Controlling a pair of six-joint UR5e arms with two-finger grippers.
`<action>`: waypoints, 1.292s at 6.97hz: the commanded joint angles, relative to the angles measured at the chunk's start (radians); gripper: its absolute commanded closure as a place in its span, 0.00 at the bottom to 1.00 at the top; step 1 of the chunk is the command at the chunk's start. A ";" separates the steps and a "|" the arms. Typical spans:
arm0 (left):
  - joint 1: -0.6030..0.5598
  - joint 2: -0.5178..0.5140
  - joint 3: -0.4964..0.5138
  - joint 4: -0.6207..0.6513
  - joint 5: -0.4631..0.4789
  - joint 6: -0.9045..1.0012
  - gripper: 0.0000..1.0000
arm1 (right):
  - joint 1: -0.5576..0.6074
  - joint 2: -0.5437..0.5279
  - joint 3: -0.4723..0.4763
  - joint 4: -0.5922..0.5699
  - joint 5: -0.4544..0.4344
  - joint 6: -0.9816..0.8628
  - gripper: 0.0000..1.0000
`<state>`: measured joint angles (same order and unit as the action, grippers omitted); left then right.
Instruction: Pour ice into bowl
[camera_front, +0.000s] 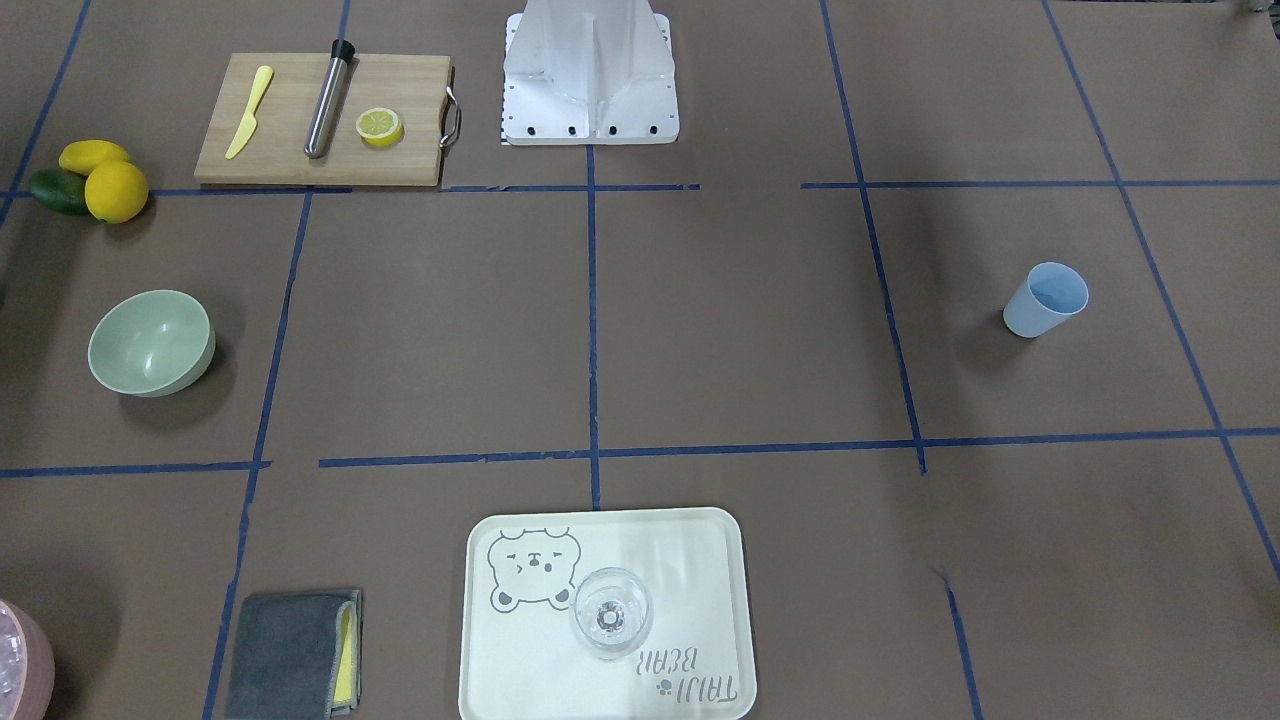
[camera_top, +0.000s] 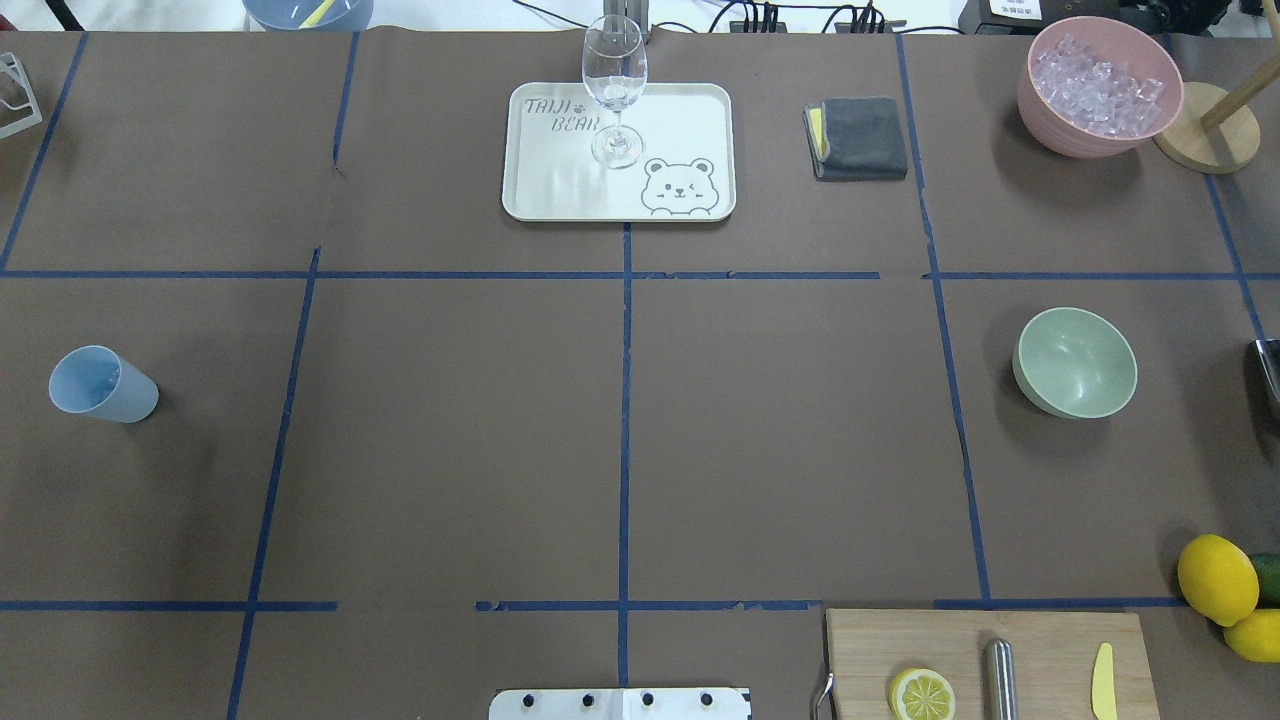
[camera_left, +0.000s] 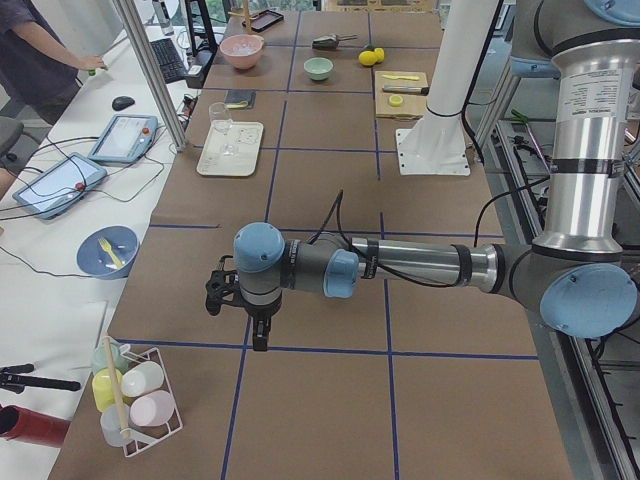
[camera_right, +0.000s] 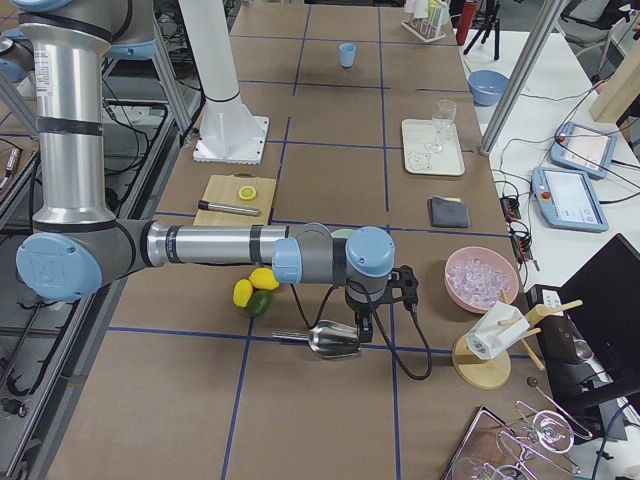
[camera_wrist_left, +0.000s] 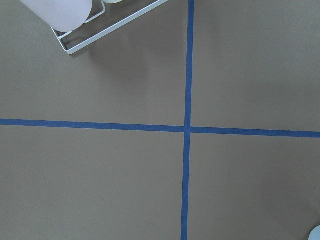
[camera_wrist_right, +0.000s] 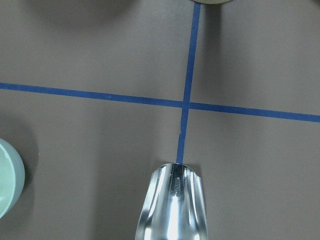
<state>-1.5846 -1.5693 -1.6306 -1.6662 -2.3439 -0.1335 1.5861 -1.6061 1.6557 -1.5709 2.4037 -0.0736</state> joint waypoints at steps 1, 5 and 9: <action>0.000 -0.001 -0.003 -0.019 0.000 -0.001 0.00 | 0.000 0.002 0.002 0.000 0.000 0.002 0.00; 0.095 -0.006 -0.188 -0.132 0.006 -0.029 0.00 | -0.005 0.021 0.041 -0.003 0.018 0.167 0.00; 0.228 0.064 -0.482 -0.135 0.072 -0.361 0.00 | -0.197 0.003 0.023 0.247 0.023 0.497 0.00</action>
<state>-1.3951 -1.5359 -2.0216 -1.8002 -2.3169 -0.3882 1.4673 -1.5899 1.6854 -1.4605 2.4362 0.2512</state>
